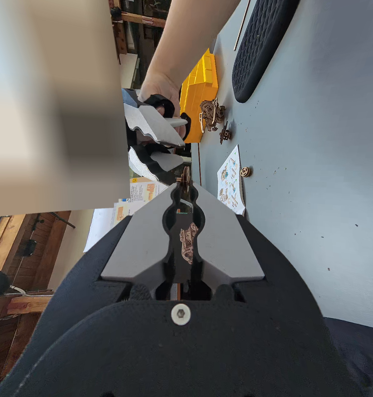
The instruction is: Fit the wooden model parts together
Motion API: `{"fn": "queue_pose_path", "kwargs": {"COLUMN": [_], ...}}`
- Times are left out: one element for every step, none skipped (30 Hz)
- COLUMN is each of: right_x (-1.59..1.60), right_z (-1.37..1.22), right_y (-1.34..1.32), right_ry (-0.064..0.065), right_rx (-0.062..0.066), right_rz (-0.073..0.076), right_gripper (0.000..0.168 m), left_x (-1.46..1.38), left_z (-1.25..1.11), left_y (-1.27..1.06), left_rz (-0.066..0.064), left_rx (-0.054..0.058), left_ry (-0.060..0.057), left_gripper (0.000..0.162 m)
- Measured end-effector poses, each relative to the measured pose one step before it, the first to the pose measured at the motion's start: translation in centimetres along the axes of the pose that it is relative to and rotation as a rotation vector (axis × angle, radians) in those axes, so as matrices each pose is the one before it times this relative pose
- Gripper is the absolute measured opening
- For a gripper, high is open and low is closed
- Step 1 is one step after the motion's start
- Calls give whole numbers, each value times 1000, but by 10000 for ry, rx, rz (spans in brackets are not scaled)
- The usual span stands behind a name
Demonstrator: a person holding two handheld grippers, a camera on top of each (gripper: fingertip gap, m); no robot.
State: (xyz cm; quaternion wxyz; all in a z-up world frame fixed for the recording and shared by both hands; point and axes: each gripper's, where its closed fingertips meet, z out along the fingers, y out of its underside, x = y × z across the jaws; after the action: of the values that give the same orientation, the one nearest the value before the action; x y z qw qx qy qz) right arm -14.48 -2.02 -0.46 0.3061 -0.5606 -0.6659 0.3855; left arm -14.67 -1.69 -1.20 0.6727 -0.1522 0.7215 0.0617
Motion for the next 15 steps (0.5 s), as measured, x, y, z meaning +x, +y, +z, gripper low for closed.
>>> {"fn": "queue_pose_path", "kwargs": {"right_x": [-64, -30, -108, -258, -349, -197, -13, 68, 24, 96, 214, 355, 515, 740, 1304], "right_z": [354, 316, 263, 261, 243, 177, 77, 5, -27, -52, -89, -110, -139, -139, -134], "right_y": [344, 429, 172, -215, -210, -53, -35, 7, 117, 128, 44, 66, 201, 333, 538], "right_ry": [-70, 1, -40, -181, -298, -235, -117, -57, -74, -29, 27, 133, 226, 354, 677], "right_rx": [343, 149, 221, 431, 405, 280, 264, 253, 154, 135, 179, 151, 77, 5, -71], "right_rz": [-127, -283, -224, -33, 173, 223, 146, 100, 93, 140, 152, 141, 90, 99, 167], "right_gripper": [43, 44, 43, 41, 38, 34, 31, 26, 26, 26, 26, 25, 25, 25, 25], "left_x": [215, 132, 72, 109, 33, -20, 12, 129, 116, 70, 18, -26, -83, -136, 97], "left_z": [17, 25, 40, 52, 68, 68, 69, 61, 71, 70, 86, 92, -17, -168, -294], "left_y": [-133, -191, -264, -273, -179, -88, -58, -86, 30, 113, 193, 352, 569, 747, 1047], "left_rz": [-114, -111, -102, -95, -97, -100, -91, -73, -66, -91, -213, -346, -370, -361, -383], "left_rx": [142, 138, 154, 157, 109, 68, 61, 100, 42, 5, -34, -101, -211, -248, -319], "left_ry": [47, 21, 13, 43, 1, -33, -9, 55, 37, 13, -34, -65, -118, -176, -30], "left_gripper": [6, 5, 5, 5, 5, 5, 5, 5, 5, 5, 6, 6, 9, 14, 16]}}
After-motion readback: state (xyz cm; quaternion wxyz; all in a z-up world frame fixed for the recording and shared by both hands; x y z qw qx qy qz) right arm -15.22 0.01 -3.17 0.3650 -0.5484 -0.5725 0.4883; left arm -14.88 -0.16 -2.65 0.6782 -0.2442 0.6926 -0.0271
